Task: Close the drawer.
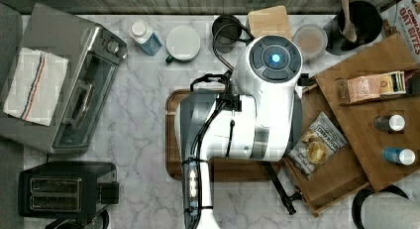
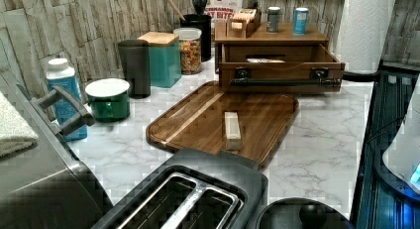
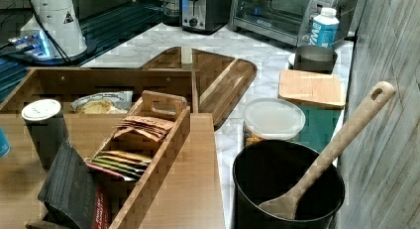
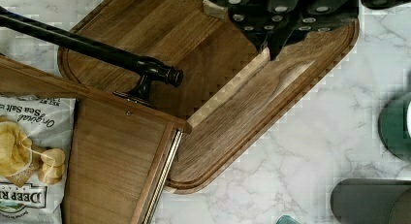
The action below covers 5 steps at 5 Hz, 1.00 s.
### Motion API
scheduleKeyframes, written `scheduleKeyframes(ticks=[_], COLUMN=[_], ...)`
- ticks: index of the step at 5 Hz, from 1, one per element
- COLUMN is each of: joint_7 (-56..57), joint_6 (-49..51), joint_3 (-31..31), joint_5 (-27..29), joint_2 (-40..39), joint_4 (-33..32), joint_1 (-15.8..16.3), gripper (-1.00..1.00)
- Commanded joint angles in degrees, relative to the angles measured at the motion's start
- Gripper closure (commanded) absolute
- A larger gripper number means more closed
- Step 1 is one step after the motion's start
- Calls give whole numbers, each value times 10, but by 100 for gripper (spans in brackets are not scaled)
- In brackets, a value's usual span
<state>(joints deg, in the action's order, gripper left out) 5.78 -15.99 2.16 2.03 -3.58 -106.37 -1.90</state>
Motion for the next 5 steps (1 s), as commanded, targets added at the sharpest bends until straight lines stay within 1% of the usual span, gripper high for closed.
scheduleKeyframes(ticks=[1, 2, 3, 4, 5], joint_7=[0, 54, 137, 187, 234], joint_6=[0, -90, -126, -164, -214], joint_3=[0, -9, -19, -27, -31], joint_5=[1, -11, -5, 5, 7], joint_2=[-4, 34, 46, 52, 69], joint_4=[0, -88, -129, -166, -215], joint_1=[0, 7, 13, 19, 23], gripper=[100, 100, 100, 100, 100])
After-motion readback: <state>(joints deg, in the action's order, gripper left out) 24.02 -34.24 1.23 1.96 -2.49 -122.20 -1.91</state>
